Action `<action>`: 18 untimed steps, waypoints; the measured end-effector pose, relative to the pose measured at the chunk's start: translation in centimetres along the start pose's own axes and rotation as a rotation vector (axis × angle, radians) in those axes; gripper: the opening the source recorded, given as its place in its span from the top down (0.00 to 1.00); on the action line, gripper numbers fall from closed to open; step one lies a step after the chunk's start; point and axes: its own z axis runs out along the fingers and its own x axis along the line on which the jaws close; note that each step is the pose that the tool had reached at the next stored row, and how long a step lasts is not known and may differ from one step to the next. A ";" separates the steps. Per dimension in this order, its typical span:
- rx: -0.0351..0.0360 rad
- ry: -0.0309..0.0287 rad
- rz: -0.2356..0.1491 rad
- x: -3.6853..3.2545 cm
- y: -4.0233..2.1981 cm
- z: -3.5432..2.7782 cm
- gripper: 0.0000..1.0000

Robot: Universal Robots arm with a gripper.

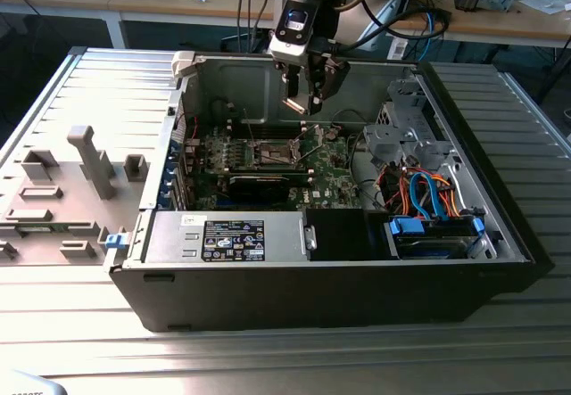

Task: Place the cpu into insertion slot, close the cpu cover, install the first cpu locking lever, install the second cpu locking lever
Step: 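Place the cpu into insertion slot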

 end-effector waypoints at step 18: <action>0.0008 -0.0010 0.008 0.00 0.00 0.02 0.45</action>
